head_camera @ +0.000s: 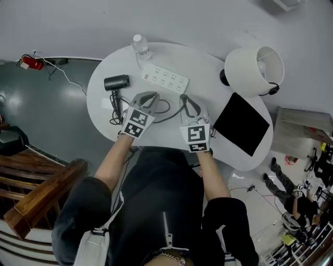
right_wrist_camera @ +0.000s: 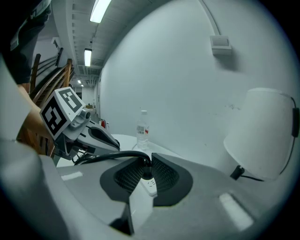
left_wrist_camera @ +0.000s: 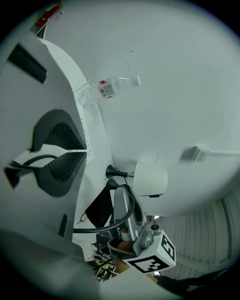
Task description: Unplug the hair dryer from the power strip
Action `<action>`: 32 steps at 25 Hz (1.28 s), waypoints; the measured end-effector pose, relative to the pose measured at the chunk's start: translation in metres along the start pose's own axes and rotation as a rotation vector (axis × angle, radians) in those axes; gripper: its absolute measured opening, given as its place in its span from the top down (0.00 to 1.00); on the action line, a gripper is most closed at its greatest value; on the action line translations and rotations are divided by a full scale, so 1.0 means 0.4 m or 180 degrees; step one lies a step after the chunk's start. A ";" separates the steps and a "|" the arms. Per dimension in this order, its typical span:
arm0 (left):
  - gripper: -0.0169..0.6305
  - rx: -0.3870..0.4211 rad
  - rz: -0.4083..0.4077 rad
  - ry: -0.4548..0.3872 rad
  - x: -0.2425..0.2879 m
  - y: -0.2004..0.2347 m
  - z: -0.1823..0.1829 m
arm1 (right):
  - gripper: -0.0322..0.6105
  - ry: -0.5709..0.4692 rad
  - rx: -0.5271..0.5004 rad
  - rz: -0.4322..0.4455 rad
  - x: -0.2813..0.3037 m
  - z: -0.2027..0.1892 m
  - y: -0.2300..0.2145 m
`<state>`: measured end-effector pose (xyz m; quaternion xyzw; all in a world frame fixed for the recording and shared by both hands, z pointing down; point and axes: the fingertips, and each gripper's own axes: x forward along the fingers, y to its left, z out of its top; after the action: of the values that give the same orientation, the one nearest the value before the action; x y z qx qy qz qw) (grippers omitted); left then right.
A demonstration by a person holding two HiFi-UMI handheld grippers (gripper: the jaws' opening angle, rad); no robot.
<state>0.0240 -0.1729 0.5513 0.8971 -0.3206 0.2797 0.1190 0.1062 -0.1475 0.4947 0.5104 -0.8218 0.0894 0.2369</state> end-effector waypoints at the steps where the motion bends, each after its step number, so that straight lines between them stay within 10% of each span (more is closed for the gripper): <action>1: 0.94 0.0012 0.0005 -0.0001 -0.009 -0.007 0.001 | 0.87 -0.0009 0.0015 0.0001 -0.009 -0.001 0.000; 32: 0.94 0.0135 0.0270 -0.0357 -0.197 -0.090 0.098 | 0.88 -0.0422 0.0103 0.0132 -0.158 0.082 0.014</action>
<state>0.0134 -0.1204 0.4726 0.8994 -0.3584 0.2404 0.0698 0.1144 -0.1075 0.4362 0.5019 -0.8445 0.0736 0.1717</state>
